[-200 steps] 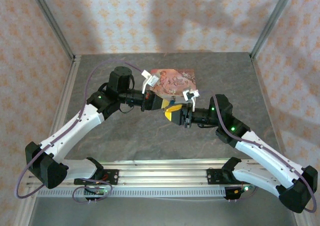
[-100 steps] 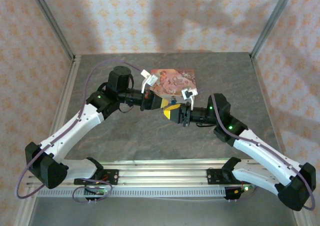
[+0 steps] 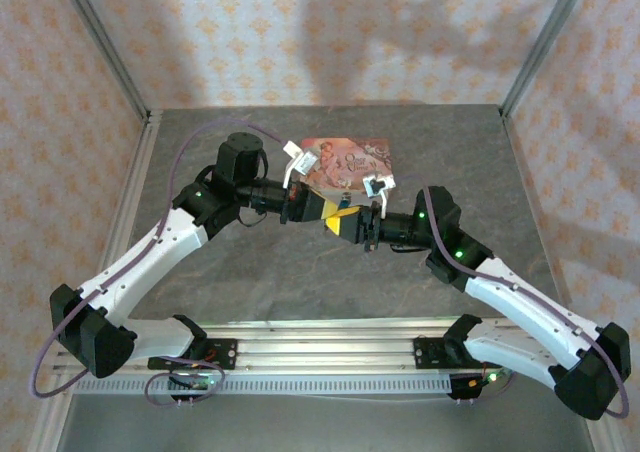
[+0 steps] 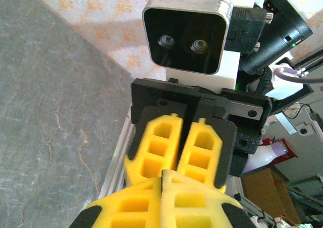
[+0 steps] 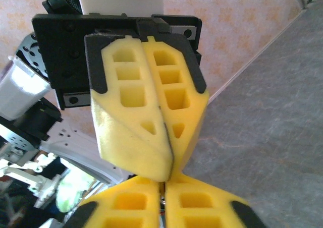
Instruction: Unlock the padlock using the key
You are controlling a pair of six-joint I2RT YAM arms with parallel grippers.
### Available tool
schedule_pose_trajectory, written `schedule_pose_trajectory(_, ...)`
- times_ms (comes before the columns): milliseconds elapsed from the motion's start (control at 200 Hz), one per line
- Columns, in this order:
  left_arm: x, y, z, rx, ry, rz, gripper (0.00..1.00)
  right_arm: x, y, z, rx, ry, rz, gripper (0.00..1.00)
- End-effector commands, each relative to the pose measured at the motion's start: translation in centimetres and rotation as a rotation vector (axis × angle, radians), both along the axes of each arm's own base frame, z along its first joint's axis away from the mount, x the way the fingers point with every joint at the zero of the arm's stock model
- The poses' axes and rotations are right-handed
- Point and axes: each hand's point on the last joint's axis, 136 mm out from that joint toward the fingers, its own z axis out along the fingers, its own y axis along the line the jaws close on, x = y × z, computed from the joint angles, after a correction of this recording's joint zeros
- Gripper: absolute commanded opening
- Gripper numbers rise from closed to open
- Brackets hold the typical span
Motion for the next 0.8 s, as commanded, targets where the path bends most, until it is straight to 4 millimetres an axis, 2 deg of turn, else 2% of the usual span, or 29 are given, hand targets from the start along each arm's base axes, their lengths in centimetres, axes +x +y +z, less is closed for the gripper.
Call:
schedule_pose_trajectory(0, -1.0, 0.1, 0.7, -0.017, -0.017, -0.027, 0.0, 0.1, 0.2, 1.1, 0.043, -0.052, -0.001, 0.02)
schedule_pose_trajectory(170, -0.1, 0.3, 0.8, -0.006, -0.029, 0.038, 0.0, 0.4, 0.0, 1.2, 0.058, -0.045, -0.025, 0.0)
schedule_pose_trajectory(230, 0.2, 0.4, 1.1, -0.012, -0.035, 0.065, 0.12, 0.7, 0.0, 1.2, 0.072, -0.038, -0.04, 0.0)
schedule_pose_trajectory(260, 0.3, 0.5, 1.2, -0.015, -0.042, 0.078, 0.26, 0.9, -0.1, 1.3, 0.079, -0.032, -0.053, 0.0)
schedule_pose_trajectory(290, 0.4, 0.7, 1.4, -0.018, -0.049, 0.094, 0.36, 1.1, -0.2, 1.2, 0.084, -0.024, -0.067, 0.0)
schedule_pose_trajectory(380, 0.7, 1.4, 1.9, -0.023, -0.079, 0.161, 0.55, 1.6, -0.3, 1.1, 0.103, -0.01, -0.097, 0.0)
schedule_pose_trajectory(410, 0.8, 1.7, 2.1, -0.03, -0.087, 0.186, 0.58, 1.8, -0.4, 1.1, 0.109, -0.005, -0.109, 0.0)
schedule_pose_trajectory(571, 1.4, 3.6, 3.1, -0.12, -0.119, 0.325, 0.59, 2.8, -0.8, 1.2, 0.146, 0.021, -0.163, 0.0)
schedule_pose_trajectory(796, 2.4, 5.0, 1.8, -0.258, -0.046, 0.438, 0.44, 3.4, -0.4, 1.9, 0.215, 0.066, -0.162, 0.0)
